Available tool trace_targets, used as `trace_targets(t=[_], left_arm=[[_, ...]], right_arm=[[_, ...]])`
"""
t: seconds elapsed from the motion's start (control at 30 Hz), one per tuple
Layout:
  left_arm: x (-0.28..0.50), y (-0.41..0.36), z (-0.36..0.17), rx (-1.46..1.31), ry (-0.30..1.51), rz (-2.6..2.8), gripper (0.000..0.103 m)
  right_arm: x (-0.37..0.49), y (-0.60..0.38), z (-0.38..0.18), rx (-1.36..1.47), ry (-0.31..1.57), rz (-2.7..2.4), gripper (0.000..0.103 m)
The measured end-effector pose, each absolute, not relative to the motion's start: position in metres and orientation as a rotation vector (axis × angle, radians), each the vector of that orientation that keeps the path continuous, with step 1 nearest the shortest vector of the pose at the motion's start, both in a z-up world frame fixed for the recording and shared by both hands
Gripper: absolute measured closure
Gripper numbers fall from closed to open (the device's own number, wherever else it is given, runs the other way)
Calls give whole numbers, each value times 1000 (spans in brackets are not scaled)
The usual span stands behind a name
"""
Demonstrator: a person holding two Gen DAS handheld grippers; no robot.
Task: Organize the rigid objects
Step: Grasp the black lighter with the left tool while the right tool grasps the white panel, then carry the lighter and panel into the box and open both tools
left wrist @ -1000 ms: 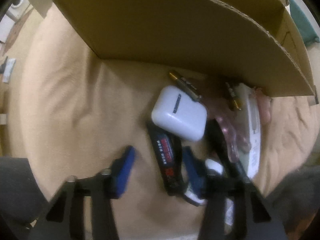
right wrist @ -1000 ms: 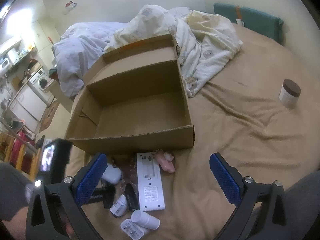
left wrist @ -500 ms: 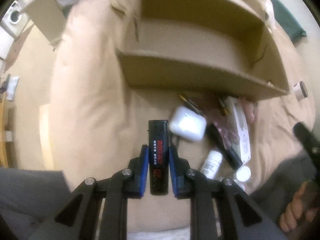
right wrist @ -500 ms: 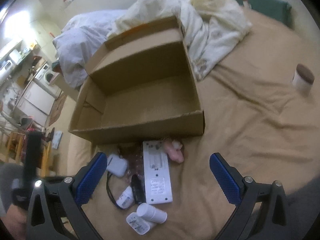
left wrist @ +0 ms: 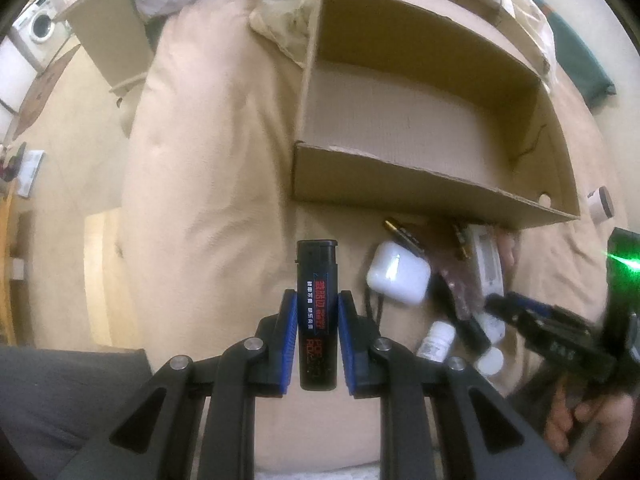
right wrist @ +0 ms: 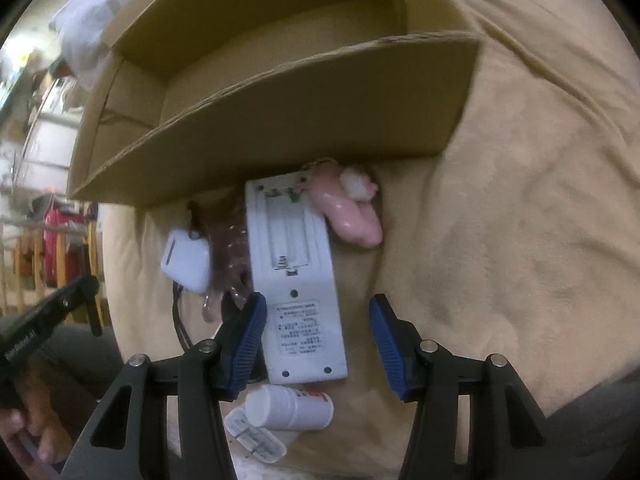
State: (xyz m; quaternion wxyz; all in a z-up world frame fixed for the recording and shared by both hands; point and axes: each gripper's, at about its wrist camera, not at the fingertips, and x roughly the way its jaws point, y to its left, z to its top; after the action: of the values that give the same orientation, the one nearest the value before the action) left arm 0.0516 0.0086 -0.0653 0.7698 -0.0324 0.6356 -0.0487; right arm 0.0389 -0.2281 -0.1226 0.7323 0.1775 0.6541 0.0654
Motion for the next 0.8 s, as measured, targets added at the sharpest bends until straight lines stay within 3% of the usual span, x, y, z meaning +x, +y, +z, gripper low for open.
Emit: trace_targets(t=[0.37,0.43,0.5,0.8], left_arm=[[49,-7,-66,-41,1363,-129,85],[49,-9,-67,-28,1360,-123,85],[49,-9,-68,-24,1361,-121,85],[50,-4,-72,-17,1361,-87,85]], right_arm=[[48,-186,-136,191,1454,157,46],[50,-186,-138,199,1440,148,55],[51,-189,-137,218,1425,144,56],[33,-210,-97,228,1365,197,57]])
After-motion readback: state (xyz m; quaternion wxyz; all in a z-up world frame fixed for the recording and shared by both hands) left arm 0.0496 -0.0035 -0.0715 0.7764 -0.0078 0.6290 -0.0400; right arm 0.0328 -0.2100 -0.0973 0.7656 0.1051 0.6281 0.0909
